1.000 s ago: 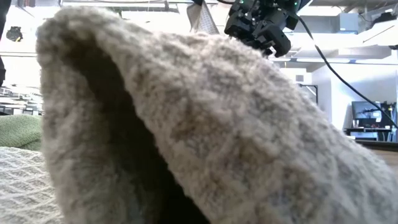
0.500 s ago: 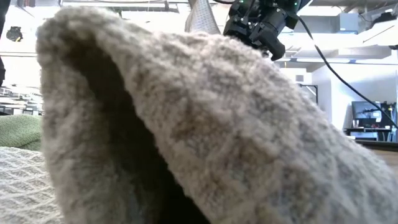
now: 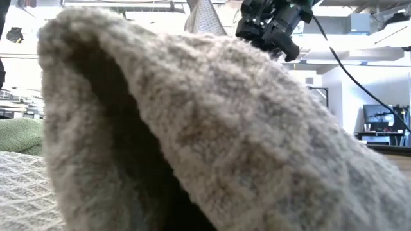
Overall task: Fold microfiber towels
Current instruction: Fold the top gray microfiber towel
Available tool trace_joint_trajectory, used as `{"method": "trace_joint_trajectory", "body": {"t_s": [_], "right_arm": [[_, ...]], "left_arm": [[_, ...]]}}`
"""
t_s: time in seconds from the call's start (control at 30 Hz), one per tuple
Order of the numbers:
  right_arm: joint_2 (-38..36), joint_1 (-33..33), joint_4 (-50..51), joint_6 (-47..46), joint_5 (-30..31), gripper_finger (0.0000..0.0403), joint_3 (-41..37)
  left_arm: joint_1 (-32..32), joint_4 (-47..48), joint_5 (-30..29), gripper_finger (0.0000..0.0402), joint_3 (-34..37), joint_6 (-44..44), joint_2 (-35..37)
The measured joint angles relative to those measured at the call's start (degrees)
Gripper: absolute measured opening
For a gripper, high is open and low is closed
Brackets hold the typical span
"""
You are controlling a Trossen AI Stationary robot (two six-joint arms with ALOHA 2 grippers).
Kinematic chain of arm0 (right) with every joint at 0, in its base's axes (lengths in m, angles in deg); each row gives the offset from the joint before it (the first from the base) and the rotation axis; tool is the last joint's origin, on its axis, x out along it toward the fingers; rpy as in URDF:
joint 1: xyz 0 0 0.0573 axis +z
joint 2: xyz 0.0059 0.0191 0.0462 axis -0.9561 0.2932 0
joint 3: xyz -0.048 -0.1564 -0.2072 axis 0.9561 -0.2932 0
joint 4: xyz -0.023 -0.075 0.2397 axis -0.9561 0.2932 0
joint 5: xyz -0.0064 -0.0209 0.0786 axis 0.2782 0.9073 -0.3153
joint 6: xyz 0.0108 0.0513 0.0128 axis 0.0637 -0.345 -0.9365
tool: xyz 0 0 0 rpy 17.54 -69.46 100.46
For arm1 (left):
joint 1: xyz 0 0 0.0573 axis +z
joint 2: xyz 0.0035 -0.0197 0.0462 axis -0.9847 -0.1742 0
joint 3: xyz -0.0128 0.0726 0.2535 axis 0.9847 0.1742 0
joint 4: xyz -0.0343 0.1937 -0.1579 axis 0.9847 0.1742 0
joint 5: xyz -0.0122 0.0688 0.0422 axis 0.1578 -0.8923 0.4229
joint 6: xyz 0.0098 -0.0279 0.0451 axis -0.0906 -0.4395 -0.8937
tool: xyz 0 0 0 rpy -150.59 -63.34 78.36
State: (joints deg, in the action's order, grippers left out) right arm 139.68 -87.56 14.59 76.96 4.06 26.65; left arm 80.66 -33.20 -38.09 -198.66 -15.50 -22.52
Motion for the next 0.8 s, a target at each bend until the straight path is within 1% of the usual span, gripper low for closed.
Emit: {"method": "trace_joint_trajectory", "body": {"t_s": [0.2,0.3,0.43,0.6,0.7,0.8], "right_arm": [[-7.4,0.0,2.5,-1.4,8.4,0.0004,0.0],[-12.0,0.0,3.0,-2.0,13.7,0.0006,0.0],[-17.0,-0.1,3.6,-3.8,19.4,0.0003,0.0],[-21.1,-0.1,4.6,-5.2,22.0,0.0004,0.0],[-21.8,-0.7,4.4,-6.6,22.4,0.0002,0.0],[-21.4,-2.3,4.2,-7.6,22.5,0.0002,0.0]], "left_arm": [[1.4,7.0,-0.2,0.0,0.0,5.4,0.0],[2.3,10.5,-0.2,0.0,0.0,8.4,0.0],[4.1,14.4,3.1,0.0,0.2,13.0,0.0],[7.1,15.7,4.5,0.0,2.7,16.6,-0.1],[9.3,15.6,6.5,0.0,4.7,17.3,-0.5],[11.6,13.2,6.9,0.0,7.3,17.5,-0.6]]}}
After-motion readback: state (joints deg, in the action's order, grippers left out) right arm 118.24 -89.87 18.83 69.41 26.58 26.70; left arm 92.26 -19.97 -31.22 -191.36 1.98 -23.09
